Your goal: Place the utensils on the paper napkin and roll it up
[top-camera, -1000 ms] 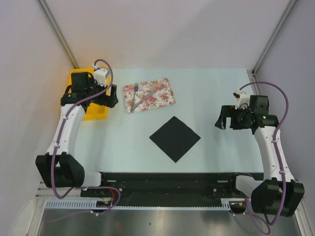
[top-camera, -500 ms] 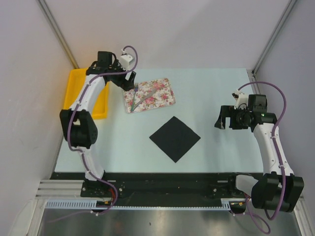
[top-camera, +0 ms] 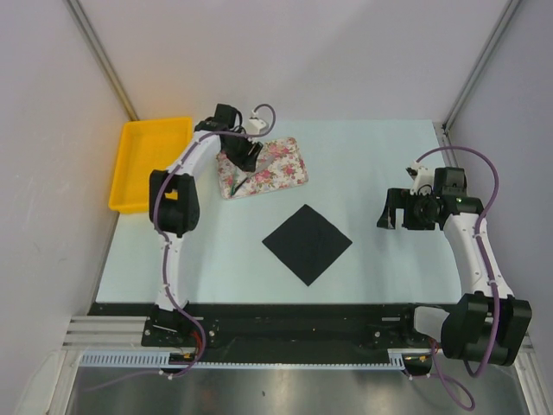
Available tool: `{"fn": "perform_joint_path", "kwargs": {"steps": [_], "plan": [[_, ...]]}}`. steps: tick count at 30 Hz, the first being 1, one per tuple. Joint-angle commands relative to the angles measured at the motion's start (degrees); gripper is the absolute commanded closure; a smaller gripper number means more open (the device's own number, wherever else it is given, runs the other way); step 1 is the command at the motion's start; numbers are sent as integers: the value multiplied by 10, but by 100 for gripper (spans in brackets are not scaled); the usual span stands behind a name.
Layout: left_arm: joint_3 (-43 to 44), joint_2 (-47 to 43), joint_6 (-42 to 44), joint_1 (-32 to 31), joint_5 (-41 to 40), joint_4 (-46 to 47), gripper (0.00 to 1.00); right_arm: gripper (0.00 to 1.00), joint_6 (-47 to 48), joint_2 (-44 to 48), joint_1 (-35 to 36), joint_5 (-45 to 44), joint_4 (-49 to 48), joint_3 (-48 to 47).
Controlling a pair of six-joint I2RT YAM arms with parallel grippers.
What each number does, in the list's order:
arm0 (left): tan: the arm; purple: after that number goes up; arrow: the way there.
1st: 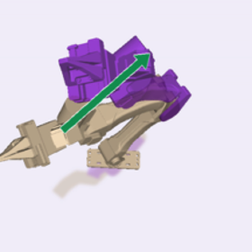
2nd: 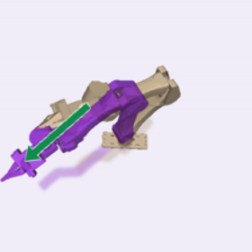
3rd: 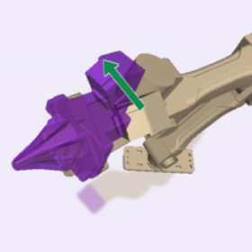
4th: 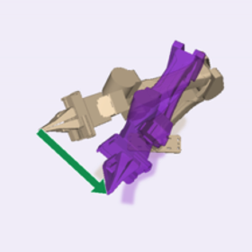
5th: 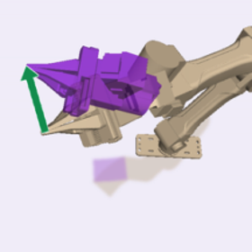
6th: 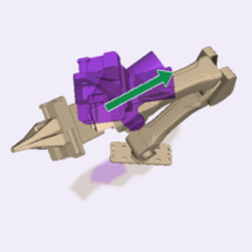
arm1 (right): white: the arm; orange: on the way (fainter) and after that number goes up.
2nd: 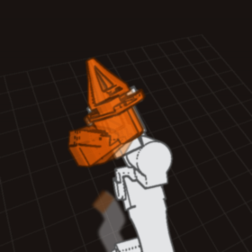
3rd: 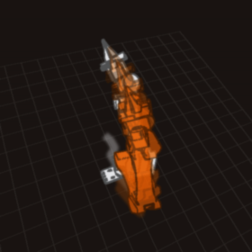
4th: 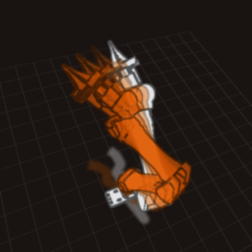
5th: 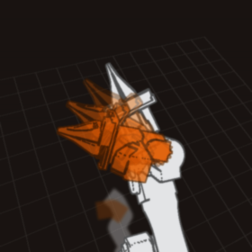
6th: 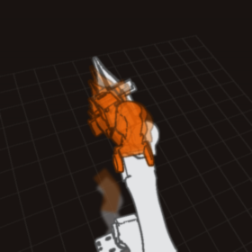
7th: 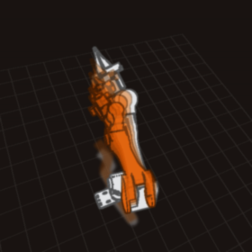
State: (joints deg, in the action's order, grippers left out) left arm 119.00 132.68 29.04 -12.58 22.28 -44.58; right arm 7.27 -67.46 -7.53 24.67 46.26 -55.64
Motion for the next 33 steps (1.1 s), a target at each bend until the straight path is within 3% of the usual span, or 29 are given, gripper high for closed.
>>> {"fn": "perform_joint_path", "kwargs": {"steps": [1, 15, 24, 33], "plan": [[35, 16, 16, -7, -9, -19, 45, 0, 4, -5, -4, -1, -12, -4], [31, 59, 18, -21, -50, -51, 56, 0, 2, -7, -4, 2, -13, -3], [34, 86, 33, -33, -86, -75, 73, 0, 3, -7, -4, -1, -15, -1], [36, 67, 1, -43, -80, -61, 100, 0, 3, -6, -4, -2, -16, -2]]}}
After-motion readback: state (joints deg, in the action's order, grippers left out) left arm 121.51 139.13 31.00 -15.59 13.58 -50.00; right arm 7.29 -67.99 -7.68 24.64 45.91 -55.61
